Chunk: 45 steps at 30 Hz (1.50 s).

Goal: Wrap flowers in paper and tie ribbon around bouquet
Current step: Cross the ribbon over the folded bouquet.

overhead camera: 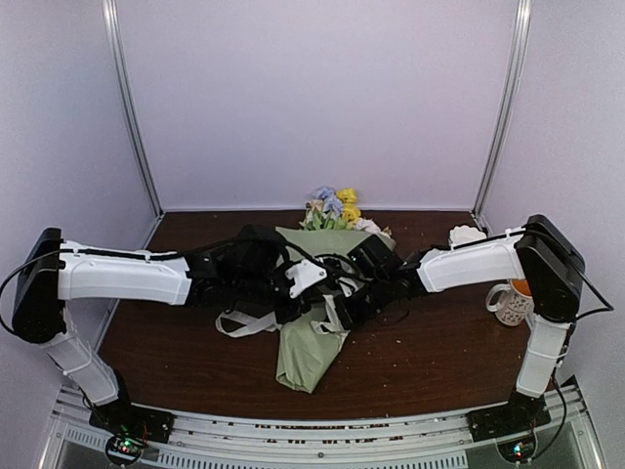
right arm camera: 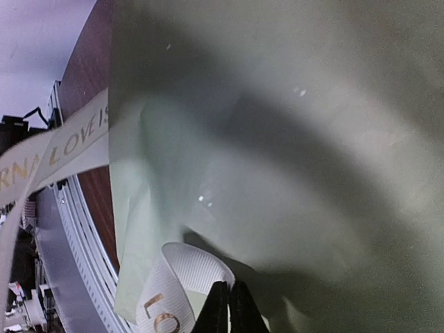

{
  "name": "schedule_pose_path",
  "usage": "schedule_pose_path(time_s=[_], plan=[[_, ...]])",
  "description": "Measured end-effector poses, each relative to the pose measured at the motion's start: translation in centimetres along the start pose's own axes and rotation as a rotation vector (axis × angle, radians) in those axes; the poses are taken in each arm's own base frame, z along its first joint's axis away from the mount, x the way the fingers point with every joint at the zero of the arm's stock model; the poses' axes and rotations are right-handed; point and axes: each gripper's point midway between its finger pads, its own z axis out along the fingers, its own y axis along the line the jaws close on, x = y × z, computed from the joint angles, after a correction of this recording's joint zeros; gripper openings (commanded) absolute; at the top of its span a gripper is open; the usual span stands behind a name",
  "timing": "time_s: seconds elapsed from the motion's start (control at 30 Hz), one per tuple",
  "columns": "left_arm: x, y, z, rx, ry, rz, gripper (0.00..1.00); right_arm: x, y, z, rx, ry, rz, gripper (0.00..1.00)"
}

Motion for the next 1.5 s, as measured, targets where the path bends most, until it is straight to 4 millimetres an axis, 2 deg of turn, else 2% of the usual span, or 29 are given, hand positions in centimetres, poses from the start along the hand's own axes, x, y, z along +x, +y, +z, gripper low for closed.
schedule_pose_path(time_s=[0.07, 0.2, 0.37, 0.5, 0.6, 0.67, 0.7, 1.0, 1.1, 1.17, 1.27, 1.33, 1.4, 1.5], plan=[[-0.2, -0.1, -0.1, 0.006, -0.012, -0.009, 0.00, 0.7, 0.5, 0.1, -0.016, 0.029, -0.030, 0.12], [-0.1, -0.1, -0.1, 0.011, -0.013, -0.019, 0.00, 1.4, 0.9, 0.1, -0.021, 0.068, -0.079, 0.30], [0.3, 0.0, 0.6, 0.009, -0.009, -0.032, 0.00, 1.2, 0.2, -0.4, 0.014, 0.076, -0.091, 0.33], [2.1, 0.0, 2.1, 0.017, 0.039, -0.054, 0.00, -0.7, -0.2, -1.4, 0.051, 0.047, -0.093, 0.37], [3.5, 0.1, 3.1, 0.022, 0.075, -0.075, 0.00, -3.1, -0.6, -2.6, 0.085, -0.004, -0.085, 0.44], [3.8, 0.3, 3.2, 0.022, 0.079, -0.088, 0.00, -4.6, -1.1, -3.3, 0.109, -0.039, -0.071, 0.45], [3.4, 0.3, 3.2, 0.030, 0.062, -0.097, 0.00, -6.7, -1.6, -4.5, 0.146, -0.095, -0.059, 0.45], [2.8, 0.1, 3.2, 0.049, 0.035, -0.106, 0.00, -8.4, -3.6, -5.8, 0.258, -0.153, 0.014, 0.44], [2.8, 0.2, 3.2, 0.052, 0.032, -0.112, 0.00, -7.6, -4.6, -6.9, 0.323, -0.184, 0.050, 0.43], [2.9, 0.3, 3.4, 0.051, 0.031, -0.119, 0.00, -6.2, -5.0, -9.0, 0.376, -0.228, 0.084, 0.42], [3.3, 0.4, 3.7, 0.053, 0.038, -0.136, 0.00, -3.9, -4.4, -12.5, 0.416, -0.337, 0.130, 0.41], [3.5, 0.5, 3.8, 0.052, 0.038, -0.146, 0.00, -2.6, -3.4, -14.0, 0.406, -0.431, 0.149, 0.39], [3.5, 0.6, 4.0, 0.053, 0.035, -0.154, 0.00, -0.9, -2.1, -13.7, 0.370, -0.477, 0.158, 0.39], [4.0, 0.5, 4.4, 0.062, 0.044, -0.165, 0.00, 2.6, -1.1, -10.5, 0.326, -0.461, 0.185, 0.41]])
